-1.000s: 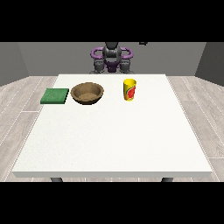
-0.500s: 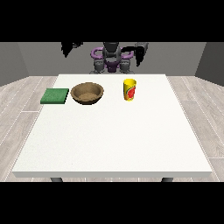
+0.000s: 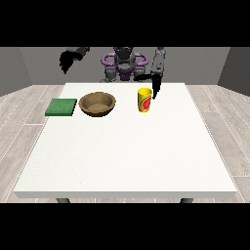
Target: Pick the cup and pour the ball into the bowl, then pick the bowl and place it on the pad
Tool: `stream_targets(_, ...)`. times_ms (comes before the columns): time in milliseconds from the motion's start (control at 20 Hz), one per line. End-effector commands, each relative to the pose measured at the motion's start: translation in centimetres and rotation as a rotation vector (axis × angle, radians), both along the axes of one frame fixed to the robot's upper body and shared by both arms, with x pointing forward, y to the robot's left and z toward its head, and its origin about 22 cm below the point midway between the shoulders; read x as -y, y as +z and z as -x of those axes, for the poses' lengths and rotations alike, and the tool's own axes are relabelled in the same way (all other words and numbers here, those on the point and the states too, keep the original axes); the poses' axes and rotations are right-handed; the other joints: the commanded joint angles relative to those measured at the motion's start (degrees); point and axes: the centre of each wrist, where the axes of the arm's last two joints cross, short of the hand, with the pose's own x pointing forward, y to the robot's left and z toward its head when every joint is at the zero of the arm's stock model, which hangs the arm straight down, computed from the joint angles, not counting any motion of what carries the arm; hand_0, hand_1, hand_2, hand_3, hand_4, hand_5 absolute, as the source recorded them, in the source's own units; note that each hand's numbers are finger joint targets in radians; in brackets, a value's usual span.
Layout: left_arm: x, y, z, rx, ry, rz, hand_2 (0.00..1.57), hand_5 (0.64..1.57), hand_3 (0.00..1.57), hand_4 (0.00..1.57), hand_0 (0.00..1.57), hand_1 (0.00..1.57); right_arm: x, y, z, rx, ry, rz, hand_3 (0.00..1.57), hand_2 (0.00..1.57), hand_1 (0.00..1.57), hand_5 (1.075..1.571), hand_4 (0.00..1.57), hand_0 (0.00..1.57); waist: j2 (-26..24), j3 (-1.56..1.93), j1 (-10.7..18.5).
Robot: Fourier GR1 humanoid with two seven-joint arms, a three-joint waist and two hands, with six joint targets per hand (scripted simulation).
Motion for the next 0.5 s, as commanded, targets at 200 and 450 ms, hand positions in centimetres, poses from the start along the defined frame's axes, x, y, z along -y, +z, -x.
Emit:
stream_targets(200, -0.7, -5.3, -1.0, -0.054, -0.019, 0.002, 0.00, 1.433, 0.00, 0.14, 0.00, 0.00, 3.1, -1.3, -1.0, -0.034, -0.038, -0.001, 0.00, 0.00, 0.00, 1.560, 0.67, 0.00, -1.97, 0.00, 0.87)
stream_targets(450, -2.3, -5.6, -2.6, -0.062, -0.002, 0.006, 0.00, 1.423, 0.00, 0.19, 0.00, 0.00, 4.7, -2.4, -0.8, -0.051, -0.011, -0.006, 0.00, 0.00, 0.00, 1.563, 0.67, 0.00, -1.47, 0.00, -0.86)
